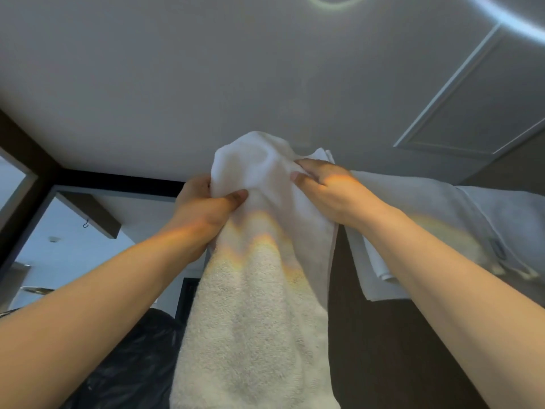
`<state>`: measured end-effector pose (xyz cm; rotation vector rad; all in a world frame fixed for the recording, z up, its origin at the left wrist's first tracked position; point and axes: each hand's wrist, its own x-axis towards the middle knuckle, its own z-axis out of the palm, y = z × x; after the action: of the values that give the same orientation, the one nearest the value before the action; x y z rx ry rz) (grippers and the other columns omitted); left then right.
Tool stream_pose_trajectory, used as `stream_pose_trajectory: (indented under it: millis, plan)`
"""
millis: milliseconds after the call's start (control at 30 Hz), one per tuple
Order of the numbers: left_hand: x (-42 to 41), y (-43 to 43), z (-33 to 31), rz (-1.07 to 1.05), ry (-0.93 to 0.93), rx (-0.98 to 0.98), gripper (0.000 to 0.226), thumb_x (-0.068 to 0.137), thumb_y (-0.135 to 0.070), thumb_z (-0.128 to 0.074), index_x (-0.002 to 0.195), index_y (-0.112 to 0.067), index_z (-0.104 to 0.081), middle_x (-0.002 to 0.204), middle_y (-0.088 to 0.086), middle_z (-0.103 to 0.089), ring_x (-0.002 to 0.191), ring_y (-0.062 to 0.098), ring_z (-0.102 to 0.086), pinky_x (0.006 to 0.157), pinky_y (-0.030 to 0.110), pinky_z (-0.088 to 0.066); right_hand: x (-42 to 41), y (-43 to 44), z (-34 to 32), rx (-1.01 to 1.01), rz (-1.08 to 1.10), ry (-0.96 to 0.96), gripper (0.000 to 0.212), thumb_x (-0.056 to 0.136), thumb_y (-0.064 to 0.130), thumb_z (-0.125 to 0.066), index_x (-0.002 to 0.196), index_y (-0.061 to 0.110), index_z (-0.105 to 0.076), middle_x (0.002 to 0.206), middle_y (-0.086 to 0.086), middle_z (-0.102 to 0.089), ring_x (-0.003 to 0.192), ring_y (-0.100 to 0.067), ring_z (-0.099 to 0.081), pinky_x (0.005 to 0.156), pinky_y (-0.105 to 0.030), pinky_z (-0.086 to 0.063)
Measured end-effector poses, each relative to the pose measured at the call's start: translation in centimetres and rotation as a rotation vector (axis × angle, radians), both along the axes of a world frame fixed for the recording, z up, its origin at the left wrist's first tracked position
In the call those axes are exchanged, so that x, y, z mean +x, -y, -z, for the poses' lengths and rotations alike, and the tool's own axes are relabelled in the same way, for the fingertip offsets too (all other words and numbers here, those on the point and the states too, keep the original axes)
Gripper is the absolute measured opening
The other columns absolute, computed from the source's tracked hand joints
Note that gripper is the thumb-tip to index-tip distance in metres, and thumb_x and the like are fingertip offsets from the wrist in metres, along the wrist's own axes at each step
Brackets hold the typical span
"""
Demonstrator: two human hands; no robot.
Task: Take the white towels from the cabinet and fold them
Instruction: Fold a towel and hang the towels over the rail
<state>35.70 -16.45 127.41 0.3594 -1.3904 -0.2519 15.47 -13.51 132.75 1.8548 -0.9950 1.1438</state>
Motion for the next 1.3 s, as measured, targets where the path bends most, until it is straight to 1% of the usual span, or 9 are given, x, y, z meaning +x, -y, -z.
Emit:
stream_pose_trajectory:
  millis: [133,300,533,733,933,1033,1133,1200,1300]
  plan:
    - [-0.4,-0.2,-1.5,0.001,0.03,-0.029,0.049,0.072,-0.033,-0.077,0.113,-0.012,-0.064,0.105,0.006,-0.071,0.096,0.027,-0.069,0.086,0.048,-0.057,0.1,0.2,-1.2,0.064,0.098,0.054,0.024,0.106,0.037,-0.035,0.093,0.022,-0.049,0.109,-0.015,-0.053,0.121,-0.03,-0.049,0.077,-0.026,-0.026]
    - [-1.2,0.2,-3.8,-0.038,0.051,-0.017,0.059,0.08,-0.035,-0.073,0.131,-0.013,-0.052,0.121,0.009,-0.064,0.108,0.03,-0.063,0.089,0.045,-0.054,0.4,0.6,-3.9,0.082,0.149,0.022,0.036,0.106,0.038,-0.033,0.112,0.012,-0.058,0.13,-0.019,-0.056,0.122,-0.03,-0.051,0.089,-0.032,-0.036]
    - [-1.5,0.9,-4.2,0.021,0.041,-0.003,0.055,0.078,-0.035,-0.073,0.127,-0.017,-0.055,0.117,0.005,-0.066,0.105,0.027,-0.065,0.088,0.048,-0.055,-0.1,0.0,-2.8,-0.247,0.191,0.101,0.032,0.097,0.038,-0.056,0.118,0.016,-0.064,0.122,-0.008,-0.064,0.115,-0.029,-0.055,0.091,-0.034,-0.044]
    - [-1.8,0.7,-4.0,0.091,0.055,-0.011,0.066,0.064,-0.038,-0.074,0.125,-0.016,-0.058,0.116,0.005,-0.068,0.104,0.027,-0.067,0.089,0.047,-0.056,-2.7,-1.7,3.8,-0.402,-0.094,0.249,0.028,0.09,0.028,-0.066,0.113,0.011,-0.068,0.11,-0.007,-0.068,0.104,-0.023,-0.061,0.093,-0.038,-0.047]
    - [-1.7,0.5,-3.6,0.108,0.072,-0.02,0.046,0.081,-0.022,-0.074,0.124,-0.012,-0.059,0.114,0.007,-0.068,0.102,0.026,-0.067,0.089,0.048,-0.055,-3.3,-2.0,7.5,-0.125,-0.139,0.46,0.035,0.092,0.041,-0.06,0.094,0.007,-0.069,0.081,-0.005,-0.07,0.08,-0.025,-0.068,0.077,-0.047,-0.057]
    - [-1.6,0.5,-3.5,0.115,0.073,-0.015,0.037,0.088,-0.016,-0.069,0.123,-0.012,-0.059,0.113,0.007,-0.069,0.101,0.025,-0.068,0.089,0.046,-0.056,-3.0,-2.1,7.8,-0.011,-0.022,0.482,0.047,0.095,0.047,-0.051,0.087,0.002,-0.061,0.072,-0.01,-0.068,0.063,-0.022,-0.067,0.067,-0.036,-0.055]
    - [-1.5,0.4,-3.4,0.137,0.076,-0.015,0.034,0.09,-0.013,-0.067,0.122,-0.011,-0.06,0.112,0.007,-0.069,0.1,0.024,-0.068,0.087,0.043,-0.057,-2.9,-2.2,7.1,0.201,-0.299,0.7,0.035,0.097,0.038,-0.055,0.085,0.005,-0.058,0.067,-0.011,-0.057,0.033,-0.011,-0.045,0.043,-0.021,-0.034]
    - [-1.4,0.4,-3.3,0.142,0.066,-0.014,0.033,0.09,-0.012,-0.067,0.122,-0.011,-0.06,0.112,0.007,-0.069,0.1,0.023,-0.069,0.086,0.042,-0.057,-2.6,-2.7,6.7,0.358,-0.574,0.853,0.023,0.095,0.033,-0.059,0.086,0.013,-0.054,0.069,-0.008,-0.045,0.036,-0.01,-0.037,0.042,-0.019,-0.026]
    - [-1.3,0.5,-3.2,0.151,0.057,-0.014,0.034,0.089,-0.012,-0.067,0.122,-0.012,-0.061,0.112,0.007,-0.07,0.099,0.024,-0.069,0.088,0.045,-0.056,-2.5,-2.8,6.3,0.499,-0.771,0.902,0.017,0.094,0.027,-0.061,0.079,0.019,-0.058,0.067,0.001,-0.049,0.051,-0.01,-0.044,0.047,-0.018,-0.037]
